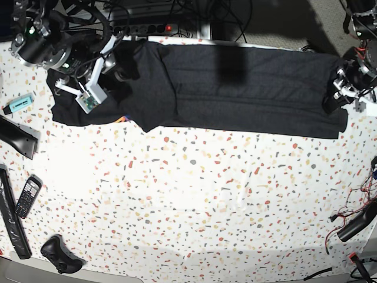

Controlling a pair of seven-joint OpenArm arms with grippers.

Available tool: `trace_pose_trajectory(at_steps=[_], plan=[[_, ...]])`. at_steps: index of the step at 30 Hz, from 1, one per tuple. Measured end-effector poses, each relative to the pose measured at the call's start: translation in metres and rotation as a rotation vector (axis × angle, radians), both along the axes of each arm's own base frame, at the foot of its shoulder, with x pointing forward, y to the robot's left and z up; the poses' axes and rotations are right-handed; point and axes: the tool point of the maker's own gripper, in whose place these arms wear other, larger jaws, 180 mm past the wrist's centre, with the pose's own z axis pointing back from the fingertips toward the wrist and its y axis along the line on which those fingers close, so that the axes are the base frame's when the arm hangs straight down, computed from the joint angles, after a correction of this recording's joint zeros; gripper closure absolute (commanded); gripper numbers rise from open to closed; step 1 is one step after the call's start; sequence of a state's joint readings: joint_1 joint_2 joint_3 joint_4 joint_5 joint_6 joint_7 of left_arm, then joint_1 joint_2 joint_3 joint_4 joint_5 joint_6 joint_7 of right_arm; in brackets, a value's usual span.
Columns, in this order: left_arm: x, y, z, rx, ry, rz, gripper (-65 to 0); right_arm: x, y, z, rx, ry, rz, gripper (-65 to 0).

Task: Fold the T-shirt properly
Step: 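Grasp the opposite end with the left gripper and pull it outward to smooth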

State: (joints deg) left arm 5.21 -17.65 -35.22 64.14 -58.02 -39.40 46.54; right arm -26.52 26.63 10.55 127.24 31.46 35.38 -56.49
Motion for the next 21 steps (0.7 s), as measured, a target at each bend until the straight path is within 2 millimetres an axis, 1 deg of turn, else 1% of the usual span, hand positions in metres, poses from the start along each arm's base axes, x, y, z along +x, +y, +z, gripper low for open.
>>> trace_pose_trajectory(at_steps=[4,8,11,15,17,18,19,21], plan=[[0.011,0.011,0.012,0.005,-0.081,0.069,0.0,0.0,0.0,0.0,-0.002,0.002,0.0,-21.0],[0.018,0.031,0.016,0.115,-0.132,0.122,0.0,0.0,0.0,0.0,-0.002,0.002,0.0,-21.0],[0.019,0.045,0.018,0.194,-0.131,0.115,0.0,0.0,0.0,0.0,-0.002,0.002,0.0,-21.0],[0.026,0.062,0.031,0.244,-0.145,0.104,0.0,0.0,0.0,0.0,-0.002,0.002,0.0,-21.0],[0.027,0.062,0.036,0.27,-0.13,0.064,0.0,0.0,0.0,0.0,-0.002,0.002,0.0,-21.0],[0.026,0.057,0.04,0.271,-0.118,0.033,0.0,0.0,0.0,0.0,-0.002,0.002,0.0,-21.0],[0.025,0.051,0.043,0.277,-0.107,0.0,0.0,0.0,0.0,0.0,-0.001,0.002,0.0,-21.0],[0.023,0.032,0.055,0.267,-0.118,-0.061,0.0,0.0,0.0,0.0,-0.002,0.002,0.0,-21.0]])
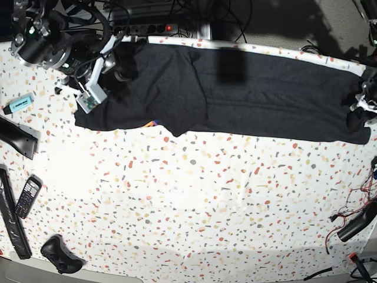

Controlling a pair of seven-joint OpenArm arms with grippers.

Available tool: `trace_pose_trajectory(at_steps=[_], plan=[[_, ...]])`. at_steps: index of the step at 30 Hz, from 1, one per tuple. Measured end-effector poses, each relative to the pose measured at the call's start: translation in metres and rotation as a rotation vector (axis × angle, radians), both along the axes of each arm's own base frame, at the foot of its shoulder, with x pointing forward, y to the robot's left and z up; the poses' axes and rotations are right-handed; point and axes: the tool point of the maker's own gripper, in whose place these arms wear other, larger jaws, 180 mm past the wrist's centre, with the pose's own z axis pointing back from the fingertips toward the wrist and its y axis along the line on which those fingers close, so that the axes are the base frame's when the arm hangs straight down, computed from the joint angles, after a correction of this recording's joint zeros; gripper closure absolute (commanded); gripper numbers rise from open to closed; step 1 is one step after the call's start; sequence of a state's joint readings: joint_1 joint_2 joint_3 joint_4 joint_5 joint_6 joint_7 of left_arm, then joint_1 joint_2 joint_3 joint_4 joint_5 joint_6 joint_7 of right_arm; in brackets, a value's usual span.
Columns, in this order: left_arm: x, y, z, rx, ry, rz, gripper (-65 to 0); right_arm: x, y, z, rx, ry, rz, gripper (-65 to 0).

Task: Fold the T-shirt properly
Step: 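Grasp the opposite end with the left gripper and pull it outward to smooth, then fold the strip end held by the left gripper inward toward the middle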

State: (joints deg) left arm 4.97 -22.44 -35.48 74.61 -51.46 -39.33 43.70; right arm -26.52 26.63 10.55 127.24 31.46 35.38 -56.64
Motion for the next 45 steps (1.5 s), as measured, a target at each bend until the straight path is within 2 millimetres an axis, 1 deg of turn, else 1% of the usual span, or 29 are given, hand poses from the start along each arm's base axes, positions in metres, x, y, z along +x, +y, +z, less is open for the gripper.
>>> trace_pose_trajectory(at_steps=[3,5,9,15,17,20,22,24,26,27,29,30,31,34,37,39,40,43,45], plan=[[-0.002,-0.036,0.022,-0.01,-0.06,-0.067,0.0,0.0,0.0,0.0,0.0,0.001,0.0,-21.0],[-0.008,-0.06,0.031,-0.028,-0.078,-0.072,0.0,0.0,0.0,0.0,0.0,0.0,0.0,-21.0],[-0.024,-0.111,0.026,-0.07,-0.055,-0.127,0.0,0.0,0.0,0.0,0.0,0.0,0.0,-21.0],[-0.023,-0.188,0.021,-0.161,-0.028,-0.299,0.0,0.0,0.0,0.0,0.0,0.0,0.0,-21.0],[-0.025,-0.208,0.019,-0.183,-0.012,-0.344,0.0,0.0,0.0,0.0,0.0,0.0,0.0,-21.0],[-0.03,-0.227,0.018,-0.198,-0.004,-0.4,0.0,0.0,0.0,0.0,0.0,0.0,0.0,-21.0],[-0.029,-0.234,0.017,-0.185,-0.011,-0.413,0.0,0.0,0.0,0.0,0.0,0.0,0.0,-21.0],[-0.027,-0.234,0.012,-0.142,-0.008,-0.406,0.0,0.0,0.0,0.0,0.0,0.0,0.0,-21.0],[-0.029,-0.239,0.008,-0.123,0.005,-0.422,0.0,0.0,0.0,0.0,0.0,0.0,0.0,-21.0],[-0.03,-0.243,0.008,-0.125,0.007,-0.434,-1.6,0.0,0.0,0.0,0.0,0.0,0.0,-21.0],[-0.031,-0.252,0.009,-0.132,0.005,-0.463,-20.8,0.001,0.001,0.001,0.005,-0.006,0.0,-21.0],[-0.031,-0.259,0.011,-0.139,-0.001,-0.481,-27.1,0.001,0.001,0.001,0.008,-0.01,0.0,-21.0],[-0.031,-0.266,0.016,-0.161,-0.013,-0.5,-28.8,0.002,0.002,0.002,0.011,-0.015,0.0,-21.0],[-0.034,-0.29,0.033,-0.202,-0.068,-0.623,-28.8,0.002,0.002,0.002,0.012,-0.015,0.0,-21.0],[-0.029,-0.294,0.04,-0.191,-0.073,-0.663,-28.8,0.002,0.002,0.002,0.012,-0.015,0.0,-21.0],[-0.024,-0.285,0.039,-0.151,-0.059,-0.669,-28.8,0.002,0.002,0.002,0.012,-0.015,0.0,-21.0],[-0.021,-0.277,0.037,-0.123,-0.048,-0.668,-28.8,0.002,0.002,0.002,0.012,-0.015,0.0,-21.0],[-0.017,-0.244,0.032,-0.046,-0.033,-0.64,-28.8,0.002,0.002,0.002,0.012,-0.015,0.0,-21.0],[-0.016,-0.217,0.028,0.004,-0.015,-0.603,-28.7,0.002,0.002,0.002,0.012,-0.014,0.0,-21.0]])
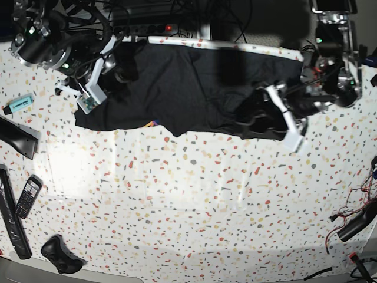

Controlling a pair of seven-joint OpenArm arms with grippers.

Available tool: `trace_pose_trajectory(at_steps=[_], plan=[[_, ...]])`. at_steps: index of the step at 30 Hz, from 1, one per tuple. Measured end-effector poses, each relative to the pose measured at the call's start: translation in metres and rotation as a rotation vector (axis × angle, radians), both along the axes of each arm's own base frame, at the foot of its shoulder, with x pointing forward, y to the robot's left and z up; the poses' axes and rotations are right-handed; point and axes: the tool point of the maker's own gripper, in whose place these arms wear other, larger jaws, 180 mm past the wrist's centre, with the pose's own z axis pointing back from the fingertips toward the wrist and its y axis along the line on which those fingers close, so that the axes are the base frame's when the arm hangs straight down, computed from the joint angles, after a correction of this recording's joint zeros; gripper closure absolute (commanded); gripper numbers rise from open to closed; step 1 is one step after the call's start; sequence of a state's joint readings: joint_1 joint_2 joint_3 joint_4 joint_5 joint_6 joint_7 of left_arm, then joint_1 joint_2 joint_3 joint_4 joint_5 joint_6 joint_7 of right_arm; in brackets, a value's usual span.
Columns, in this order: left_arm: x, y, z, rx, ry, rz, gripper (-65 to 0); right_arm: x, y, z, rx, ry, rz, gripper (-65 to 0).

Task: Fold the T-shirt properly
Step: 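Fold the strip end held by the left gripper inward toward the middle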

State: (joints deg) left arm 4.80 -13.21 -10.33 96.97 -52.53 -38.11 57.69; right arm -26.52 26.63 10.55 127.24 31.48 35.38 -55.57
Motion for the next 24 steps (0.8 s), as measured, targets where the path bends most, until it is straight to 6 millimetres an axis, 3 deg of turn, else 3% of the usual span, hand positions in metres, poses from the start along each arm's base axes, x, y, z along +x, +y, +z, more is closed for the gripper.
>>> trace_pose_trajectory(at_steps=[3,5,10,15,18,22,24], plan=[[-0.004,0.037,-0.007,0.074,0.021,0.048,-28.3,0.0,0.0,0.0,0.0,0.0,0.0,-21.0],[-0.016,0.046,-0.015,0.095,0.05,0.051,-28.3,0.0,0.0,0.0,0.0,0.0,0.0,-21.0],[-0.052,0.031,-0.04,0.09,0.11,0.014,-27.9,0.0,0.0,0.0,-0.002,0.0,0.0,-21.0],[-0.058,0.029,-0.066,0.226,0.146,0.018,-27.9,0.0,0.0,0.0,0.0,-0.001,0.0,-21.0],[-0.052,0.025,-0.062,0.201,0.123,0.04,-27.2,0.0,0.0,0.0,-0.001,0.0,0.0,-21.0],[-0.057,0.013,-0.059,0.169,0.113,-0.013,-12.8,0.0,0.0,0.0,-0.002,0.002,0.0,-21.0],[-0.064,0.002,-0.052,0.101,0.122,-0.066,-8.7,0.0,0.0,0.0,-0.002,0.002,0.0,-21.0]])
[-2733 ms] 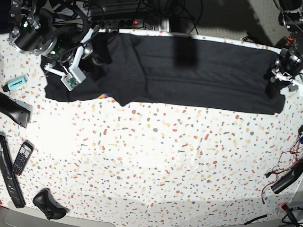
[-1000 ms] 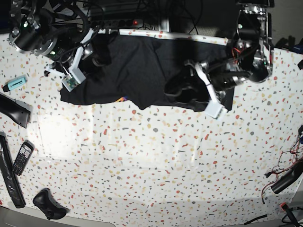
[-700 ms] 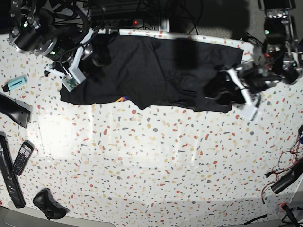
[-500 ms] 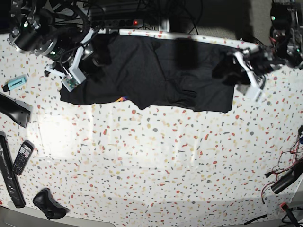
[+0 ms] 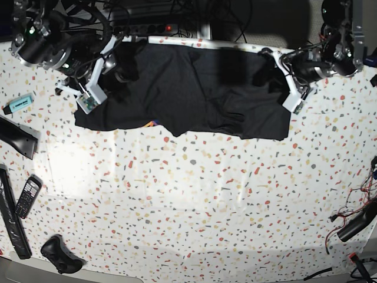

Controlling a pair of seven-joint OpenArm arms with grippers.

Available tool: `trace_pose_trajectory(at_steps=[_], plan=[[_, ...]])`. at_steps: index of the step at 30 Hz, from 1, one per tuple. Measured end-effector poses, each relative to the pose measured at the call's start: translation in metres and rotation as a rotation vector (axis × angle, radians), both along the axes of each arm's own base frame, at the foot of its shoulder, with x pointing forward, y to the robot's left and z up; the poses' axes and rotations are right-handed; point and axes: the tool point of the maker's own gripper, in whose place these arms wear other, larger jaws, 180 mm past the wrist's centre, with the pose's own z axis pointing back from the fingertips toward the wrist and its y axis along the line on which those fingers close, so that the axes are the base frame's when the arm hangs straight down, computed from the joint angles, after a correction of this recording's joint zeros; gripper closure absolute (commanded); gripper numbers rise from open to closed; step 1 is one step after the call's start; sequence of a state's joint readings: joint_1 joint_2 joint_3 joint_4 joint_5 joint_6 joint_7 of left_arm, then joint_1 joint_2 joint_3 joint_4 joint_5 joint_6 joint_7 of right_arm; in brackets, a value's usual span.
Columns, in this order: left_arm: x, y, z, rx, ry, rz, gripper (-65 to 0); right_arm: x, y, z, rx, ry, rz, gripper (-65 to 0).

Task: Fold the T-shirt properly
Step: 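Fold the strip end held by the left gripper inward toward the middle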

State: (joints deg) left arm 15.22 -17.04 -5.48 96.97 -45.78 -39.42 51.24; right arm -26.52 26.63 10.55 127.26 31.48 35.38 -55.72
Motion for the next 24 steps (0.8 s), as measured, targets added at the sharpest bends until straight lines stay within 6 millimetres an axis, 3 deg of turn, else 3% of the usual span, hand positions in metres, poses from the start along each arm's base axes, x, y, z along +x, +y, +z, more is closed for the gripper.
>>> trace_pose_trajectory(at_steps=[8,16,21,24], plan=[[-0.038,-0.03,0.018,-0.211,0.177,-0.121,-10.7,0.0,0.0,0.0,0.0,0.0,0.0,-21.0],[-0.014,-0.037,0.047,-0.317,0.102,-0.126,-26.8,0.0,0.0,0.0,-0.001,0.0,0.0,-21.0],[-0.015,-0.036,0.045,-0.305,0.104,-0.126,-26.9,0.0,0.0,0.0,-0.001,0.0,0.0,-21.0],[0.003,-0.024,0.032,-0.181,0.04,-0.076,-26.7,0.0,0.0,0.0,0.0,0.0,0.0,-21.0]])
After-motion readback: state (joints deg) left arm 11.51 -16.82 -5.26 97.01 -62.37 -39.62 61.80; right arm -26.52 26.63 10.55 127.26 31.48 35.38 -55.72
